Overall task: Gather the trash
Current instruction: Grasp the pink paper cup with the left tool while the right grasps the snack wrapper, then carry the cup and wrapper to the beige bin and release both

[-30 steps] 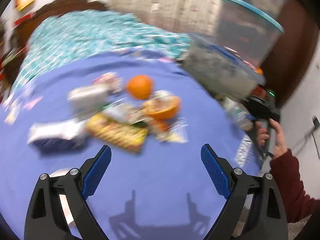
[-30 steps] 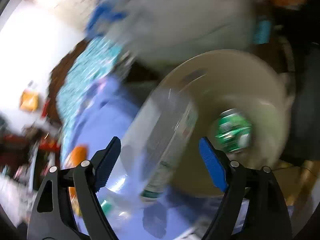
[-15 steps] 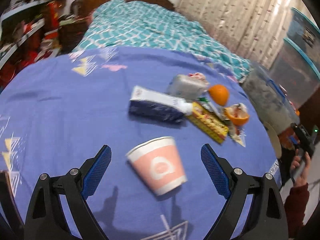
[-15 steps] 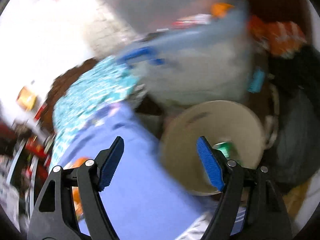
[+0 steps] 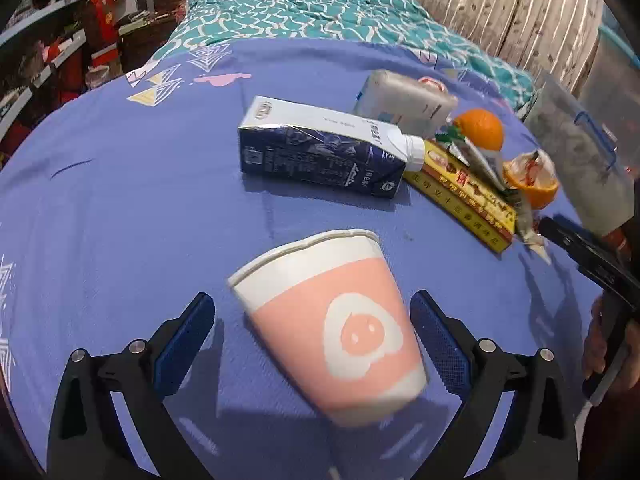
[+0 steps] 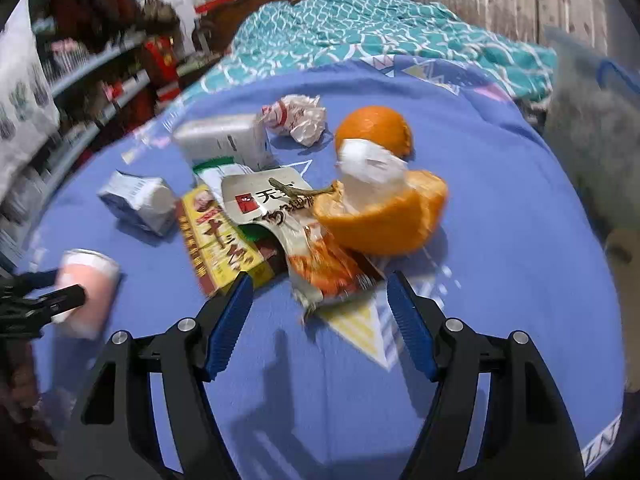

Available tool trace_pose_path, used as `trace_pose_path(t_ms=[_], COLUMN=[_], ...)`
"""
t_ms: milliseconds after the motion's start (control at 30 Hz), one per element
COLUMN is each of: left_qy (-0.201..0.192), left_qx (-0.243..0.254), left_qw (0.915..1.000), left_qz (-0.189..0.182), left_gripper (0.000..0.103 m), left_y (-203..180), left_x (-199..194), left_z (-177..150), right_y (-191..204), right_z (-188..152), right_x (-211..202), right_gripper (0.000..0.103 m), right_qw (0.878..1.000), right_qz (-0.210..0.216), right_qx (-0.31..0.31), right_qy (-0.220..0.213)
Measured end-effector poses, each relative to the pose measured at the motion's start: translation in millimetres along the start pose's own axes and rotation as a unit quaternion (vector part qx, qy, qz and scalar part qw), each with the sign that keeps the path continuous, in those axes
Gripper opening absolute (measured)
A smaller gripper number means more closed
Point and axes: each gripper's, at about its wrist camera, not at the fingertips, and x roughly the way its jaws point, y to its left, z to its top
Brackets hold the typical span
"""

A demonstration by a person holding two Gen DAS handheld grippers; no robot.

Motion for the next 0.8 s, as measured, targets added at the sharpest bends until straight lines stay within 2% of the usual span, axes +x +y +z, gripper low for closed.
trace_pose_path(t_ms=[67,100,133,167,267,400,567,633,667,700,733,800], left_qy=[0.004,0.005,0.007,0.009,0.003,0.003,-0.008,-0.014,-0.017,-0.021,-0.024,-0.025], left_qx=[0.006,0.01,0.012,0.013,0.027,0.04,0.08,0.111,0.124,0.14,0.15,0.174], left_qw=[1.0,0.9999,0.9999,0.9998,0.9995,0.9992,0.9948,0.9902,0.988,0.9851,0.9833,0.9798], left_qz=[-0.001,-0.001,0.003,0.008,0.014,-0.004,-0.063,-0.084,-0.09,-0.098,-0.101,-0.095], left_gripper=[0.094,0.094,0.093,0.091,0.077,0.074,0.074,0.075,0.076,0.076,0.078,0.08], left_y=[-5.6,-8.4,-10.1,-10.8,-12.8,-12.1,-27.6,-45.3,-53.4,-63.2,-69.8,-87.2], left_x=[6.1,9.5,12.4,15.1,14.7,2.6,-21.2,-30.1,-32.5,-34.7,-35.0,-34.0], left_z=[1.8,1.3,0.5,0.4,-4.6,-14.3,-37.7,-50.3,-54.4,-59.0,-61.7,-68.3], right_y=[5.2,2.0,-0.2,-3.9,0.2,14.7,25.2,25.8,28.4,29.3,31.5,34.1], right_z=[4.3,4.8,3.7,0.9,-16.7,-56.4,-113.8,-133.4,-145.2,-151.4,-159.0,-166.6], right_x=[18.7,20.6,26.0,21.9,2.3,-33.9,-73.9,-83.4,-87.6,-89.2,-93.6,-99.3], right_gripper=[0.067,0.05,0.051,0.05,0.048,0.048,0.05,0.053,0.059,0.076,0.087,0.088], right_qw=[0.999,0.999,0.999,1.0,0.999,1.0,0.999,0.999,0.999,0.999,0.999,0.999], right_qz=[-0.019,-0.019,-0.011,-0.007,0.016,0.025,-0.025,-0.036,-0.039,-0.037,-0.032,-0.024], right_qx=[-0.018,-0.017,-0.013,-0.008,-0.003,-0.011,-0.023,-0.025,-0.027,-0.028,-0.026,-0.024], right_qy=[0.018,0.025,0.036,0.029,0.027,0.007,-0.013,-0.011,-0.01,-0.011,-0.02,-0.035])
